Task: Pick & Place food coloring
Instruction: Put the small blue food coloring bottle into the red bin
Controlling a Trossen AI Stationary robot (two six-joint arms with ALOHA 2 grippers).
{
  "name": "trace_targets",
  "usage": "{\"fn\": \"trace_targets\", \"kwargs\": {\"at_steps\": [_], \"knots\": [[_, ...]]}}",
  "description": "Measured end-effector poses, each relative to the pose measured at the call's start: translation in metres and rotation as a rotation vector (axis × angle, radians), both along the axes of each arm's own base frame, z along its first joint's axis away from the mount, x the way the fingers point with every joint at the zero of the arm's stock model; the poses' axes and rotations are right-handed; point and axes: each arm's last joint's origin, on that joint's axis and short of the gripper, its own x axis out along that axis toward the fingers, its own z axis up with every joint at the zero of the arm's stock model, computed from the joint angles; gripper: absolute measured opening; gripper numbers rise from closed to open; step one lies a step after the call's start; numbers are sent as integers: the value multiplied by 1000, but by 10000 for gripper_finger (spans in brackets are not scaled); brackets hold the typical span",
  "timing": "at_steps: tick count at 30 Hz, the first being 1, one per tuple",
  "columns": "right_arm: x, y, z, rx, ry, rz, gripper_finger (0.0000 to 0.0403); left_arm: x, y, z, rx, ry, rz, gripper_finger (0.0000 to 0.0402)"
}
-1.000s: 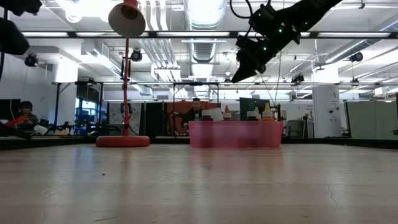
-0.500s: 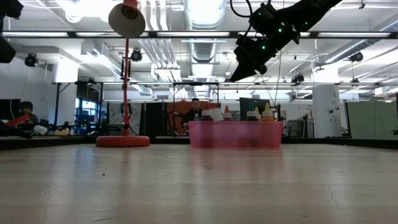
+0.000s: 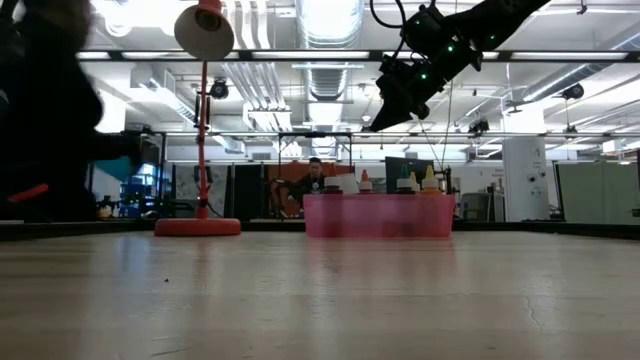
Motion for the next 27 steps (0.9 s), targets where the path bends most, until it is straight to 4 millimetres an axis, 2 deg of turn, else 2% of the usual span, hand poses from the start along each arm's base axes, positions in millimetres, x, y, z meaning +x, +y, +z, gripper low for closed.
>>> {"fn": "trace_targets", "kwargs": {"at_steps": [4, 10, 17, 20, 27], "knots": [[0, 0, 0, 0, 0, 0, 28, -2, 1, -2, 30, -8, 23, 103], [0, 0, 0, 1, 1, 0, 28, -18, 8, -5, 41, 3, 60, 103], [0, 0, -1, 3, 2, 0, 28, -34, 12, 9, -5, -66, 6, 103], [0, 0, -1, 3, 2, 1, 28, -41, 12, 8, 0, -78, -14, 103], [0, 0, -1, 4, 3, 1, 28, -43, 12, 4, -24, -92, -16, 103]]}}
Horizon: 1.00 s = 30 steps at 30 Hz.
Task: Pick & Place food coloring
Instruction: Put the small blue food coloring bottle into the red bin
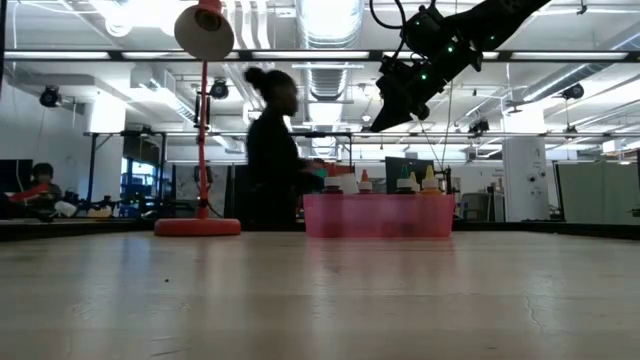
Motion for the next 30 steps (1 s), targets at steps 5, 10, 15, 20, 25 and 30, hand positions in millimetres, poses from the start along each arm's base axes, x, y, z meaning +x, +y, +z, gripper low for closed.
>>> {"fn": "trace_targets", "kwargs": {"at_steps": [5, 10, 15, 20, 25, 30], "knots": [[0, 0, 0, 0, 0, 0, 28, 4, -5, 2, -56, -43, 1, 103], [0, 0, 0, 0, 0, 0, 28, 2, -3, -4, -35, -39, 8, 103], [0, 0, 0, 0, 0, 0, 28, -1, 1, -11, -14, -20, 20, 103], [0, 0, 0, 0, 0, 0, 28, 1, 0, -12, -35, -45, 7, 103], [0, 0, 0, 0, 0, 0, 28, 5, -6, -13, -94, -90, 6, 103], [0, 0, 0, -1, 0, -1, 28, 5, -5, -17, -69, -71, 6, 103]]}}
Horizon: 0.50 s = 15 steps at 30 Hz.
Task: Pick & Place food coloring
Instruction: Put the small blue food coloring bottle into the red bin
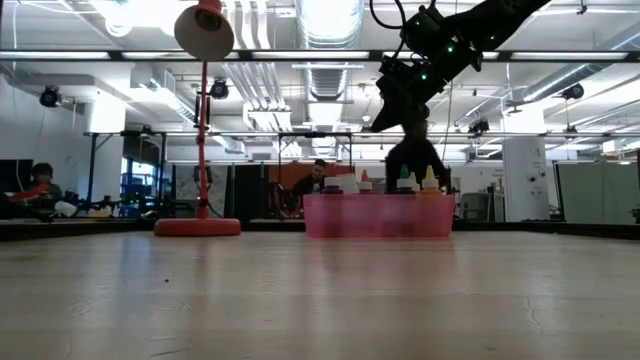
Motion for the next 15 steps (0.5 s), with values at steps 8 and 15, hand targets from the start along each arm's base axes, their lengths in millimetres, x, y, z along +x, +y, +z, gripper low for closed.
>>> {"fn": "trace_targets", "kwargs": {"at_steps": [8, 15], "knots": [[0, 0, -1, 0, 5, -5, 28, 1, -1, -7, 27, 18, 2, 103], [-1, 0, -2, 1, 7, -5, 28, 2, 0, -8, 26, 22, 6, 103]]}}
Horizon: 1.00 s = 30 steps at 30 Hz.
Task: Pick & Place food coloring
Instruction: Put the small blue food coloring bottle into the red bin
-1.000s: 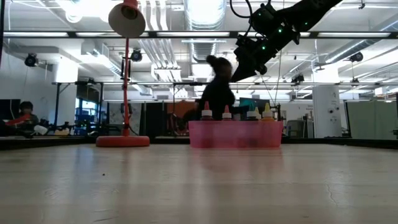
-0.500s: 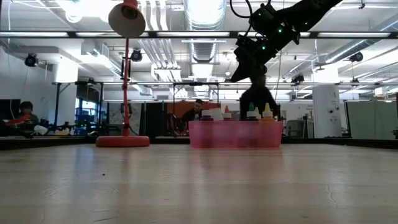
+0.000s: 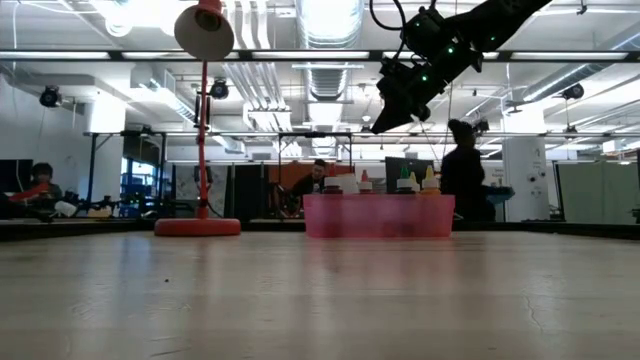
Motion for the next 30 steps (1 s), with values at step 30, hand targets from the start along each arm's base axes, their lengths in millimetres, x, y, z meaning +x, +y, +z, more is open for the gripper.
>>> {"fn": "trace_targets", "kwargs": {"at_steps": [30], "knots": [[-23, 11, 59, -104, -24, -119, 28, 43, 72, 6, 98, 68, 230, 32]]}}
